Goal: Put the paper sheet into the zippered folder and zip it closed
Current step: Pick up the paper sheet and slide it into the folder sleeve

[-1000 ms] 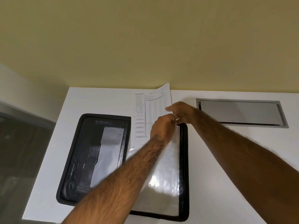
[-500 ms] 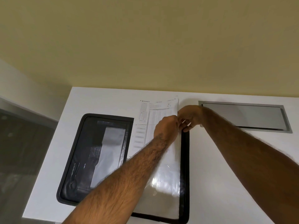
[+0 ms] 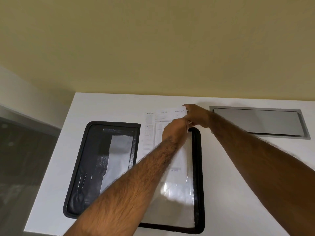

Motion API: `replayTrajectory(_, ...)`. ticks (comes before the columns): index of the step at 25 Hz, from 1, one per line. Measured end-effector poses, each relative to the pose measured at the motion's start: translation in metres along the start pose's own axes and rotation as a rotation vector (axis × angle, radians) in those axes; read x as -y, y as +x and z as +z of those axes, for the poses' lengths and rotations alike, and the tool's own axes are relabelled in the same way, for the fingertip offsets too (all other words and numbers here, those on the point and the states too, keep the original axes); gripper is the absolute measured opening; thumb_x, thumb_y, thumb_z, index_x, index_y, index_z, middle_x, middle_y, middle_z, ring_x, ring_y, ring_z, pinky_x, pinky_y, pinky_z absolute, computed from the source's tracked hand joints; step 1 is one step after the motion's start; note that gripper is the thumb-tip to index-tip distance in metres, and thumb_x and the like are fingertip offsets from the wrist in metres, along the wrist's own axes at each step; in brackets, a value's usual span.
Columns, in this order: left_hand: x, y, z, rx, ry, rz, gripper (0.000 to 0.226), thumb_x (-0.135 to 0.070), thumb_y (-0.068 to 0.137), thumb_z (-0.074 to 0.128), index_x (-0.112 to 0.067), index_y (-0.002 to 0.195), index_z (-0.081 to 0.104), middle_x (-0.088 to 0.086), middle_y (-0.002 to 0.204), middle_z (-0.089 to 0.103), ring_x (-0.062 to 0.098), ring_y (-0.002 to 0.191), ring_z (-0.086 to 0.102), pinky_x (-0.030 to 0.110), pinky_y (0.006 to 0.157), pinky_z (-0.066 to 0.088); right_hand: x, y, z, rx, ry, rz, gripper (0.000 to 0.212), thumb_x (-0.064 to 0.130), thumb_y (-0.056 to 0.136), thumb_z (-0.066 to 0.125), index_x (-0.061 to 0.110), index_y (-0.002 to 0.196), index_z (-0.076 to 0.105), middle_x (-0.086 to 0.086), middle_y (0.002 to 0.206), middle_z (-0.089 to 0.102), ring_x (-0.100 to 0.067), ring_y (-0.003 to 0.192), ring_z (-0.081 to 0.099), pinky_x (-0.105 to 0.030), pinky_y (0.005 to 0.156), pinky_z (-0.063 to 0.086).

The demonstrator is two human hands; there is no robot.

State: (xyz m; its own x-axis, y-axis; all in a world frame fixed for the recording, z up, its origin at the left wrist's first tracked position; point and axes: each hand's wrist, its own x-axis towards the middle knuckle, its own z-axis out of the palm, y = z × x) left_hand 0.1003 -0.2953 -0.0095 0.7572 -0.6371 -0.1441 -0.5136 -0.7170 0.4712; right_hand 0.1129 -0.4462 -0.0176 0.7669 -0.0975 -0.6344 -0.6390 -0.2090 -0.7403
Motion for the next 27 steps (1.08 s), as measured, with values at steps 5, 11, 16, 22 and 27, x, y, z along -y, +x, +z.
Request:
replayTrajectory(5,0.009,0.009,0.002,0.125,-0.02,0.009,0.024,-0.01,0.097,0.049,-0.01,0.109,0.07,0.012,0.11,0.069,0.03,0.1,0.067,0.04,0.084,0.056,-0.016,-0.007,0.0,0.089,-0.023,0.162,0.028,-0.005,0.083,0.064,0.0,0.11,0.065,-0.024,0.097,0.066,-0.029,0.078,0.067,-0.039,0.065,0.061)
replayTrajectory(11,0.076,0.007,-0.018,0.143,-0.076,-0.171,0.043,0.0,0.094,0.044,-0.02,0.128,0.06,0.005,0.131,0.056,0.026,0.119,0.054,0.044,0.098,0.049,-0.033,-0.026,0.015,-0.056,0.275,0.102,0.038,0.011,0.093,0.063,0.02,0.127,0.05,-0.017,0.105,0.066,-0.027,0.078,0.063,-0.038,0.063,0.057)
replayTrajectory(16,0.097,0.01,-0.016,0.184,0.015,-0.134,0.042,-0.003,0.095,0.046,-0.019,0.132,0.059,0.006,0.139,0.05,0.029,0.127,0.047,0.046,0.1,0.049,-0.061,-0.05,0.034,-0.199,0.654,-0.024,0.039,0.013,0.083,0.078,0.017,0.114,0.055,-0.01,0.087,0.064,-0.02,0.071,0.061,-0.036,0.065,0.049)
replayTrajectory(22,0.087,0.015,-0.016,0.216,0.018,-0.055,0.049,-0.012,0.097,0.046,-0.018,0.146,0.047,0.001,0.158,0.037,0.027,0.142,0.034,0.045,0.114,0.035,-0.078,-0.063,0.07,-0.276,0.696,0.273,0.005,0.005,0.088,0.068,0.01,0.088,0.065,-0.008,0.077,0.064,-0.018,0.061,0.063,-0.032,0.06,0.051)
replayTrajectory(27,0.08,0.026,-0.013,0.229,-0.062,-0.037,0.05,-0.01,0.099,0.039,-0.015,0.148,0.045,0.007,0.143,0.055,0.029,0.133,0.045,0.042,0.108,0.036,-0.052,-0.062,0.078,-0.456,0.72,0.153,0.019,0.01,0.089,0.051,-0.005,0.091,0.063,-0.021,0.082,0.064,-0.031,0.073,0.063,-0.039,0.064,0.049)
